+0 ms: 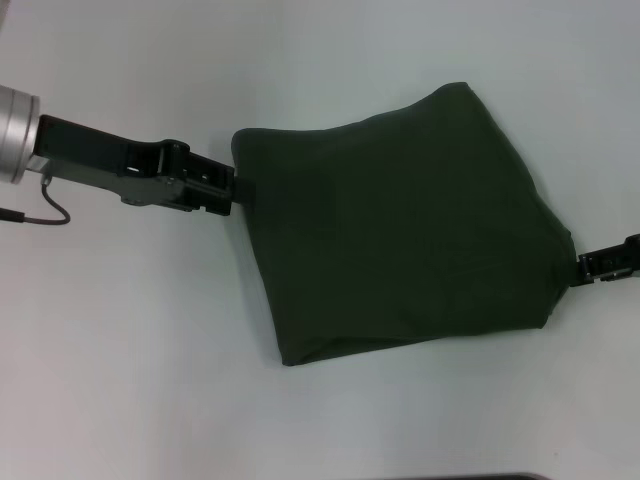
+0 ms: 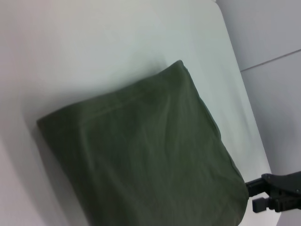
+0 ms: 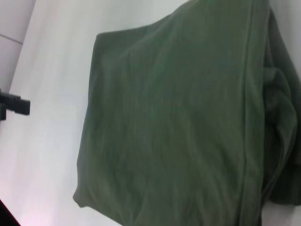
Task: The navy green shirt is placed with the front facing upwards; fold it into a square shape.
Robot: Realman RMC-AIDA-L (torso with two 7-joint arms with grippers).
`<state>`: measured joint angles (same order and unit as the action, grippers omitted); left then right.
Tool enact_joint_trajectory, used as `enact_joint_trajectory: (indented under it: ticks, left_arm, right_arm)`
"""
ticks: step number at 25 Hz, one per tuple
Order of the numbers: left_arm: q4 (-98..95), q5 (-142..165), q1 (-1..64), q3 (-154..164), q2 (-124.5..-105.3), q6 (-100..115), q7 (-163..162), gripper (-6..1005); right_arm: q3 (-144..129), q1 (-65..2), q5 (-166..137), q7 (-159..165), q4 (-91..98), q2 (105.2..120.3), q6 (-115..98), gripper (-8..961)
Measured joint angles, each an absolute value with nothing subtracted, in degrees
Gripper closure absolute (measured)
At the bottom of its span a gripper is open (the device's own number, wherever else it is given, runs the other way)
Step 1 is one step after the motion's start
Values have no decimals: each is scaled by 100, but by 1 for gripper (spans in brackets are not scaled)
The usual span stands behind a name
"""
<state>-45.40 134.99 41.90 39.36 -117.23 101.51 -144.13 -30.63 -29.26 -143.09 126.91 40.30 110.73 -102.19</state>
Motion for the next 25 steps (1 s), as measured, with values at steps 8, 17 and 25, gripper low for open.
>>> enact_joint_trajectory:
  ticks: [8, 17, 25]
  left_arm:
    - [-4451, 13501, 4210, 3955, -11717, 10151, -14396, 538]
    - [-4433, 13506, 4210, 3964, -11706, 10151, -14396, 540]
    - [-4429, 13509, 4203, 3949, -11695, 10151, -14396, 541]
  right_arm:
    - [-2993, -2922, -14335, 12773, 4008, 11056, -10179, 656]
    - [-2975, -2927, -14329, 12848, 4008, 11017, -10168, 801]
    - [-2896, -2944, -14310, 12938, 4037, 10988, -10186, 881]
